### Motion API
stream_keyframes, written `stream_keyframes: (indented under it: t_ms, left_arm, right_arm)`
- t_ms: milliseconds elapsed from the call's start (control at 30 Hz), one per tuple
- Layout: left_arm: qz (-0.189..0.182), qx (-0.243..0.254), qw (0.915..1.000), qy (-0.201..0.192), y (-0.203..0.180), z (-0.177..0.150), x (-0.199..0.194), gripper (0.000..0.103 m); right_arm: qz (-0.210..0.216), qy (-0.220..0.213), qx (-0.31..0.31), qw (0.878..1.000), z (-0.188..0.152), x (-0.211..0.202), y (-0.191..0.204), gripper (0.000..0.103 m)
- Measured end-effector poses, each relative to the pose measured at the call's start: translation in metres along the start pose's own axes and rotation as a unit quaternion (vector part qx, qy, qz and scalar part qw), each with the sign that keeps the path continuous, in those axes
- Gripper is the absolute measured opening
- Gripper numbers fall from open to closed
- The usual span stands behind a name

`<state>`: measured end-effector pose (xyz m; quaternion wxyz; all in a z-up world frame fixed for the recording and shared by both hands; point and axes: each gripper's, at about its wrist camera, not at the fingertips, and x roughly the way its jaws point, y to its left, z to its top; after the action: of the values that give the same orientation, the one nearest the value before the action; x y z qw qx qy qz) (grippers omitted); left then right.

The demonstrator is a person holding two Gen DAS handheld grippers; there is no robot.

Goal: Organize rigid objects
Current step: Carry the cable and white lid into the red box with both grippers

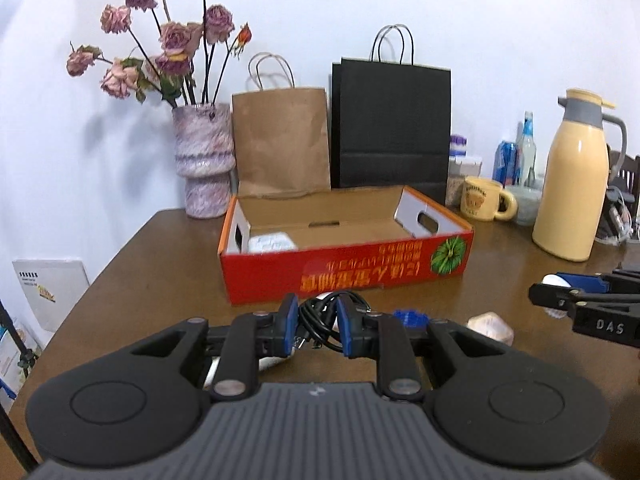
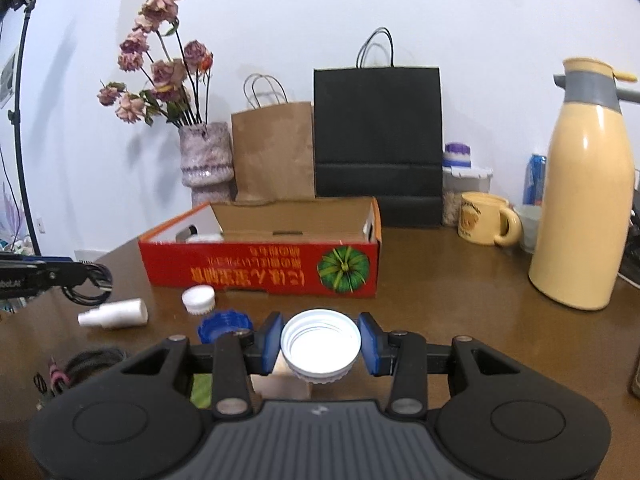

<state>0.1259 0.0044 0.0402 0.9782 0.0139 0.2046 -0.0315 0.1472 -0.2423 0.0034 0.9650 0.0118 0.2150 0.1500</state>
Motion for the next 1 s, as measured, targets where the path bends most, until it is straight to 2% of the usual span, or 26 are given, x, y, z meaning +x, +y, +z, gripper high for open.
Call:
stream_keyframes:
  t_ms: [467,1000]
  left_arm:
    - [-0.001,-0.025,0.9992,-0.032,-0.008,0.051,0.04,0.022]
    - [0.021,-0.059,0.9977,-0.026,-0.003,0.098,0.128,0.022]
  right_arm:
    - [0.007,-0.036,0.011,0.999,0.064,0.039,0.012,0.04]
    - [0.005,-0.036,0.019,0.999,0.117,0.123,0.014,0.04]
